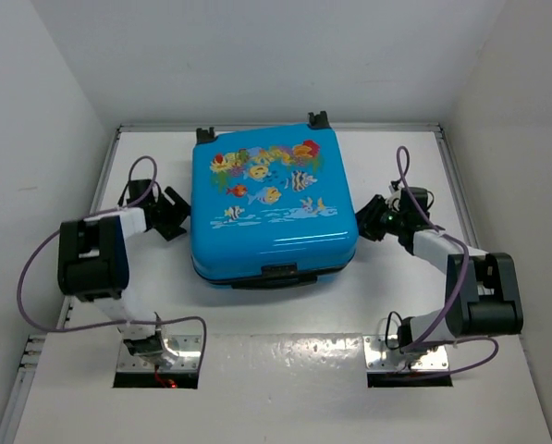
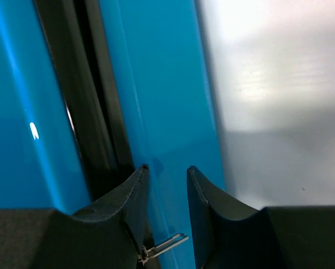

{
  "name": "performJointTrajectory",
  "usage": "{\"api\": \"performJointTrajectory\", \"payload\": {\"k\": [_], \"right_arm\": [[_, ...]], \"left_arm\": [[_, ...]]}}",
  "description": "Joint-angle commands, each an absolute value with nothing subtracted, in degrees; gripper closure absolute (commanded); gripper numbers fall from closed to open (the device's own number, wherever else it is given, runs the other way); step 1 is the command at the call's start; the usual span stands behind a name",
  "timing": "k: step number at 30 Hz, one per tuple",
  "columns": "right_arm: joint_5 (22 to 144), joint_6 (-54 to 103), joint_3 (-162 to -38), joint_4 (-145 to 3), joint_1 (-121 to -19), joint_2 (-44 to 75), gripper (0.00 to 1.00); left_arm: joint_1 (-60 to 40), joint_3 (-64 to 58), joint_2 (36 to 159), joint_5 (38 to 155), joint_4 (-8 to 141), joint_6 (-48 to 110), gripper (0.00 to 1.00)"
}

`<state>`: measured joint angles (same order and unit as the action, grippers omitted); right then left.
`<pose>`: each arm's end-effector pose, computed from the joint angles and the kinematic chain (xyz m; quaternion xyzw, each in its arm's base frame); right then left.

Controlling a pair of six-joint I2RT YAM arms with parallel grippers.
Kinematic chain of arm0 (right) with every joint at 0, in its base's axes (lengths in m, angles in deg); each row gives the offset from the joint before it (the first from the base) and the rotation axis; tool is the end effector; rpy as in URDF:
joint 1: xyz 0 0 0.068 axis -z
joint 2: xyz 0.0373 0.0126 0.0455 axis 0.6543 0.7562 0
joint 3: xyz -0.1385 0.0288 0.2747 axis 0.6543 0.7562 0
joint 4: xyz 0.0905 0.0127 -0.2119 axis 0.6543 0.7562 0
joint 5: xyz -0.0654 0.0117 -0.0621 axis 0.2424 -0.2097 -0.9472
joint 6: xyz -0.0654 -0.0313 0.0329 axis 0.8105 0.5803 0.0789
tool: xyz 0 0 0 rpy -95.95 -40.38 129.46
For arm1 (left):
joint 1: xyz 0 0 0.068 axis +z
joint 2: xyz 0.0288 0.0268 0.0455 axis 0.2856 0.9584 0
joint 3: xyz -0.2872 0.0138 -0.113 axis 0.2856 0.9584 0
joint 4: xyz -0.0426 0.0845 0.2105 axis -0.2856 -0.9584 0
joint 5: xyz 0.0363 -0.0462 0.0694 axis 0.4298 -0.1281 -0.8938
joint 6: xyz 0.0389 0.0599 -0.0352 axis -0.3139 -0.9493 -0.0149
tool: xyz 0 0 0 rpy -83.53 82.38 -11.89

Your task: Pack the luggage

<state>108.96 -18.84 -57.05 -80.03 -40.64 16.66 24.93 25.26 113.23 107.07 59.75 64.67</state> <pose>0.2629 0.0365 0.2037 0.2634 0.8393 0.4038 0.2514 0.2997 0.0214 0.1905 -0.3754 0.8556 -0.2501 0.2538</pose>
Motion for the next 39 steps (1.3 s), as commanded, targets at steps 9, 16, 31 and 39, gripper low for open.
{"api": "performJointTrajectory", "payload": {"k": [9, 16, 31, 39], "right_arm": [[112.3, -24.1, -55.7, -81.1, -45.6, 15.5, 0.66], [111.5, -30.8, -56.4, -87.9, -50.6, 18.7, 0.66], [108.0, -25.4, -49.6, -83.0, -50.7, 0.5, 0.61], [106.6, -12.3, -47.6, -73.1, -48.0, -12.5, 0.59]], "left_arm": [[14.0, -10.1, 143.4, 128.8, 88.5, 84.4, 0.29], [12.4, -22.4, 149.9, 128.3, 92.7, 88.6, 0.32], [33.9, -1.1, 108.5, 94.8, 52.8, 71.2, 0.03], [44.8, 13.8, 83.9, 93.8, 31.6, 62.9, 0.00]]}}
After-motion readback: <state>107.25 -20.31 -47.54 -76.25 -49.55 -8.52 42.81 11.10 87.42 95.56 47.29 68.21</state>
